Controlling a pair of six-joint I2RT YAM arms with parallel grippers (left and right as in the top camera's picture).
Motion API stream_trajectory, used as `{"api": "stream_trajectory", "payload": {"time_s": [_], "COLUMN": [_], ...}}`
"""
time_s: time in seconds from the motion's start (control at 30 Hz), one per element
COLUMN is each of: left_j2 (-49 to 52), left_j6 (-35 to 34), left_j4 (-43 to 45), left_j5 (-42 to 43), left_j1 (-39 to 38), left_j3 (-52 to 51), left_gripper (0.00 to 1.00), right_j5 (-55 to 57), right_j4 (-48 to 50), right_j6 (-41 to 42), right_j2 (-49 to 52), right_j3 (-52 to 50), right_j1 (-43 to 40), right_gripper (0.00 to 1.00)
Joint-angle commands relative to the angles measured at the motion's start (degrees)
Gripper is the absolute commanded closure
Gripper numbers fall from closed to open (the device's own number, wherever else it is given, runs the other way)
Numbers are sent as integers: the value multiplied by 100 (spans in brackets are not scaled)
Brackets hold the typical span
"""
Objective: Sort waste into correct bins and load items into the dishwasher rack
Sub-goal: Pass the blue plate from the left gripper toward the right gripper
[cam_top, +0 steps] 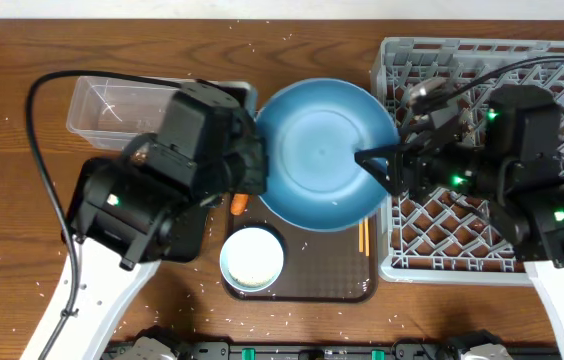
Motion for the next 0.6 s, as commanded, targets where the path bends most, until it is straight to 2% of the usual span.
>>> {"api": "stream_trajectory", "payload": {"time_s": [0.0, 0.1, 0.13, 0.17, 0.2, 0.3, 0.33, 0.4, 0.47, 0.57], "left_j2": [42, 63, 63, 63, 63, 61, 61, 59, 46, 17], "left_j6": [96, 96, 96, 98, 98, 164, 208, 291, 291, 291], "left_j4": [129, 214, 227, 249, 269, 321, 330, 328, 328, 330], "left_j5": [70, 70, 70, 70, 68, 48, 48, 48, 48, 50], "left_j1": [-199, -299, -308, -308, -308, -306, -306, -306, -306, -306], "left_j3": [15, 15, 15, 15, 15, 17, 17, 17, 17, 17], "left_gripper": [94, 94, 94, 92, 87, 55, 48, 25, 17, 7], "right_j5": [688, 798, 800, 807, 866, 1368, 1646, 2363, 3410, 5591], "right_j4": [11, 37, 39, 39, 39, 35, 24, -15, -116, -310], "right_j6": [234, 254, 254, 251, 251, 249, 251, 251, 251, 256], "right_j2": [140, 251, 269, 278, 278, 234, 201, 116, 22, -66], "right_j3": [0, 0, 0, 0, 0, 2, 2, 2, 2, 2], "right_j1": [219, 286, 289, 289, 284, 282, 282, 282, 282, 280], "right_gripper": [63, 91, 97, 99, 99, 99, 99, 99, 99, 99]}}
